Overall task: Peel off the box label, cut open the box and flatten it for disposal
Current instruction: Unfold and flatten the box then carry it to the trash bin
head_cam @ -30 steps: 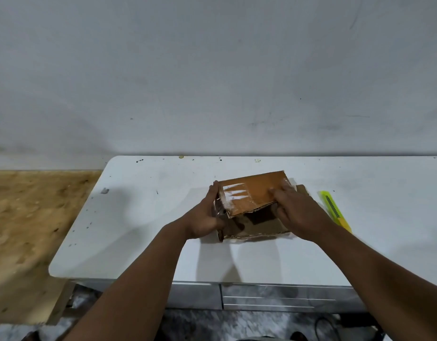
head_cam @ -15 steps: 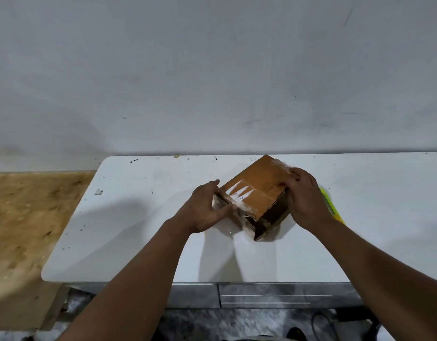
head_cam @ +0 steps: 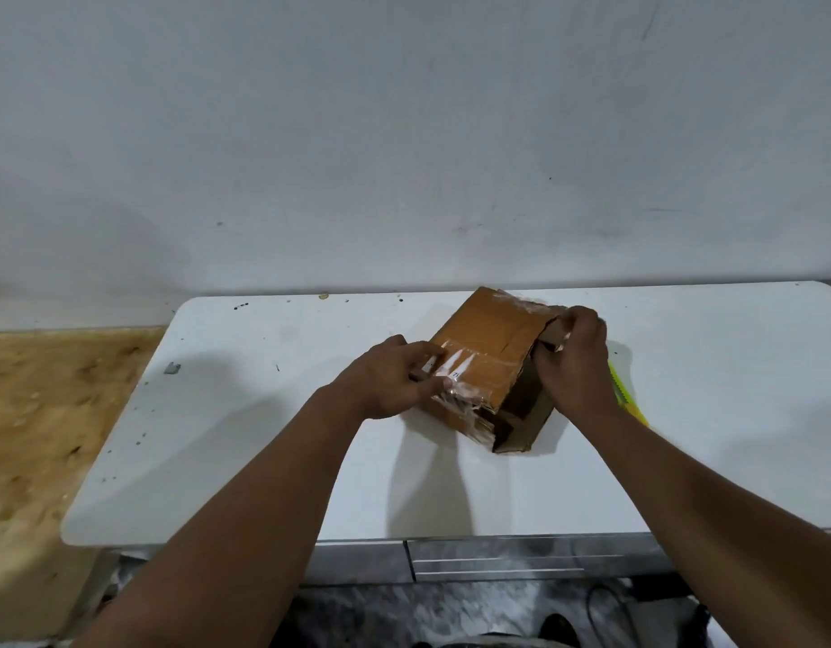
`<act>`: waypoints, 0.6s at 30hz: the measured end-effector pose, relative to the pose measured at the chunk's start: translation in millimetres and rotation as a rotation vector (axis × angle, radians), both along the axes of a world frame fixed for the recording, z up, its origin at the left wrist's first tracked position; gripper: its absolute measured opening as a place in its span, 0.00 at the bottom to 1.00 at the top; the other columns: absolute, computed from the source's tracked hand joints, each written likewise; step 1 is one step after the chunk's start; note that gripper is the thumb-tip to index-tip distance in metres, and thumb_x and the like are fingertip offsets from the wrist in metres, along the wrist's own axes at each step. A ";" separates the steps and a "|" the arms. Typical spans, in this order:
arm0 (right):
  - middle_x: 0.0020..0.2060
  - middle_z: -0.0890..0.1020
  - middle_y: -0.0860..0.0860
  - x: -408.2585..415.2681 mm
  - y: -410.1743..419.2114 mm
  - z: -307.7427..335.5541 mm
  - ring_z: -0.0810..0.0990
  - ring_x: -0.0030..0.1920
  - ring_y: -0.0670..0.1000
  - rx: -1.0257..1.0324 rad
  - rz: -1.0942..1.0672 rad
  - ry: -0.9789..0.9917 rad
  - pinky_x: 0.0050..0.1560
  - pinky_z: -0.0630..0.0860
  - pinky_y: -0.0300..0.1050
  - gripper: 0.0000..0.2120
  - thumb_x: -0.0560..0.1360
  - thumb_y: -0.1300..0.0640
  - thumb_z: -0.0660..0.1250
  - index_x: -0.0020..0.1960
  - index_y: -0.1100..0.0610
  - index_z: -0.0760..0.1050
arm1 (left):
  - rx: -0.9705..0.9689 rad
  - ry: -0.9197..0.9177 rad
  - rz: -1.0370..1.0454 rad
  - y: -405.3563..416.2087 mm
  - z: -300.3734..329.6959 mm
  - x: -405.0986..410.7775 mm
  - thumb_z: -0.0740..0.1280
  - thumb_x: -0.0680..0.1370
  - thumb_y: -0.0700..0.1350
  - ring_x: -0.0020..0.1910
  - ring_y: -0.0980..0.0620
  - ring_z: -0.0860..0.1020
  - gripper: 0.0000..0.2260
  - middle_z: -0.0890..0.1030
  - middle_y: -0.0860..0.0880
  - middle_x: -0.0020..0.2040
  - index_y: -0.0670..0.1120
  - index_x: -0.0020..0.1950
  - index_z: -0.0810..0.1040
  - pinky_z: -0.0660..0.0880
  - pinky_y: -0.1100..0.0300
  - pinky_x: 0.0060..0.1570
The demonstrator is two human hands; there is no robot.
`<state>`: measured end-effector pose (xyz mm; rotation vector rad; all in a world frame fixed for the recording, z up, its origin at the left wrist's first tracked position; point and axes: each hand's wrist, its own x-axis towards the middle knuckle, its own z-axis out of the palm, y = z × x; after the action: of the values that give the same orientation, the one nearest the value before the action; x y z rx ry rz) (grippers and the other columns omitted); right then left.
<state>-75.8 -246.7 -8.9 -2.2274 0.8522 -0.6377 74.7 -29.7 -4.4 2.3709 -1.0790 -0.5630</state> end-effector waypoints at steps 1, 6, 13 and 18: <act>0.51 0.77 0.57 0.6 0.5 0.8 0.78 0.51 0.60 0.071 0.012 0.046 0.47 0.72 0.47 0.14 0.74 0.62 0.67 0.57 0.60 0.68 | 0.003 -0.008 -0.006 -0.7 0.5 -0.5 0.69 0.74 0.67 0.55 0.51 0.77 0.26 0.75 0.50 0.52 0.62 0.70 0.73 0.74 0.54 0.62; 0.42 0.82 0.50 1.5 12.7 3.2 0.80 0.44 0.55 0.237 0.156 0.225 0.43 0.76 0.50 0.11 0.78 0.57 0.56 0.56 0.51 0.74 | 0.033 -0.041 0.037 -6.1 4.8 -5.8 0.69 0.73 0.68 0.52 0.49 0.78 0.26 0.74 0.50 0.51 0.62 0.69 0.73 0.74 0.56 0.53; 0.51 0.79 0.37 -0.1 26.9 18.0 0.78 0.52 0.42 0.544 0.276 0.161 0.54 0.74 0.44 0.18 0.79 0.57 0.57 0.62 0.37 0.73 | 0.097 -0.073 0.086 -11.5 2.4 -20.3 0.67 0.69 0.74 0.67 0.44 0.69 0.39 0.72 0.46 0.62 0.59 0.75 0.64 0.71 0.49 0.65; 0.53 0.84 0.40 5.1 30.3 14.9 0.81 0.55 0.44 0.731 0.282 0.094 0.56 0.78 0.46 0.11 0.78 0.46 0.62 0.58 0.38 0.77 | 0.146 -0.109 0.093 -15.2 -2.3 -31.0 0.69 0.63 0.76 0.70 0.42 0.65 0.50 0.68 0.45 0.69 0.55 0.78 0.58 0.64 0.50 0.71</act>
<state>-70.6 -216.4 6.0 -1.6616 0.6559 -0.0564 43.8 -44.9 -6.7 2.5898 -0.9980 -0.4997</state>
